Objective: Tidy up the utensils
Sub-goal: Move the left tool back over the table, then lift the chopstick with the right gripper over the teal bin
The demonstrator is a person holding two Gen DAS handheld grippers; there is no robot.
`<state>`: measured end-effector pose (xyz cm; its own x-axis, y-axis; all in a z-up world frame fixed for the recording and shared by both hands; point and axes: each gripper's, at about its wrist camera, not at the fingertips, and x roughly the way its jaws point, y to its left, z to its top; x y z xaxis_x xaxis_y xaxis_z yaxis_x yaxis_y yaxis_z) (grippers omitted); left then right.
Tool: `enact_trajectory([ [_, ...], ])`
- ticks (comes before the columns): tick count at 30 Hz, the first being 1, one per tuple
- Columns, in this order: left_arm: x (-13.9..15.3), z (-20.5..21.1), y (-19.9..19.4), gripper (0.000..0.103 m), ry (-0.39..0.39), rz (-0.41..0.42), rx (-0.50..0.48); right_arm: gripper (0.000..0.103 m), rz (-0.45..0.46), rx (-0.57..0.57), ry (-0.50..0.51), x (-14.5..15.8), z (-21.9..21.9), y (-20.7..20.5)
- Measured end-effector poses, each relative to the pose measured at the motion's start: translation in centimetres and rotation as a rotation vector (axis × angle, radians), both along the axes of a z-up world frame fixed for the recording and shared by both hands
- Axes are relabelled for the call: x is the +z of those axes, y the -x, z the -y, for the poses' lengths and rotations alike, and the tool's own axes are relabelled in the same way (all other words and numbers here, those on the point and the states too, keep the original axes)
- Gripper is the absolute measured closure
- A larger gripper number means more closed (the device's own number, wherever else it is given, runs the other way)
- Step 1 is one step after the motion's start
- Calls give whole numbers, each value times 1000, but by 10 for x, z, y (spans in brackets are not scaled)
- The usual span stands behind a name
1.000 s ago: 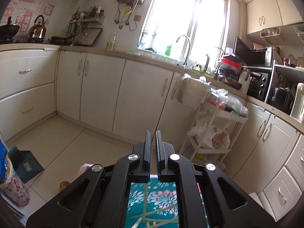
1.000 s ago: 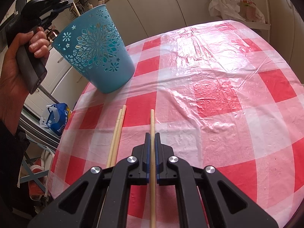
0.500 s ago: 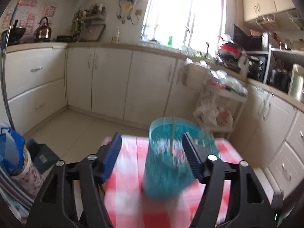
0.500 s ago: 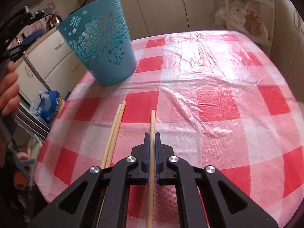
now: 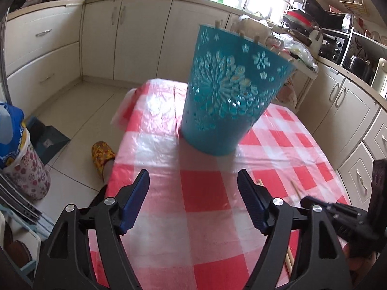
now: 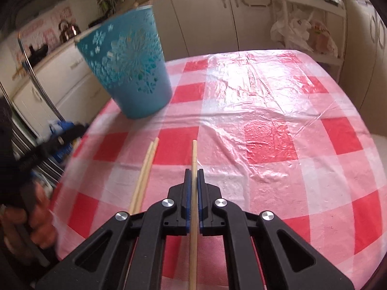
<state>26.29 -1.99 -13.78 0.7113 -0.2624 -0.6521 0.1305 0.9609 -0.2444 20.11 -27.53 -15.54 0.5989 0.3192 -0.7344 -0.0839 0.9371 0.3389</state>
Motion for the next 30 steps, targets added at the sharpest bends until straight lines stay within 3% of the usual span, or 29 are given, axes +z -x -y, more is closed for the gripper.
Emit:
enact_trajectory([
  [7,1,7,-3,24,-15,3,7,98,142,28,-113,29,-7,9],
  [17,-3,5,-10,21,-14,-35,24,98,208,-30,-320,55,16,8],
  [24,-4,5,-12,20,-5,-45,22,98,347,-32,-380,110,7,-22],
  [30,-6,5,-13,20,3,-52,15,98,504,-53,-403,167,-15,-76],
])
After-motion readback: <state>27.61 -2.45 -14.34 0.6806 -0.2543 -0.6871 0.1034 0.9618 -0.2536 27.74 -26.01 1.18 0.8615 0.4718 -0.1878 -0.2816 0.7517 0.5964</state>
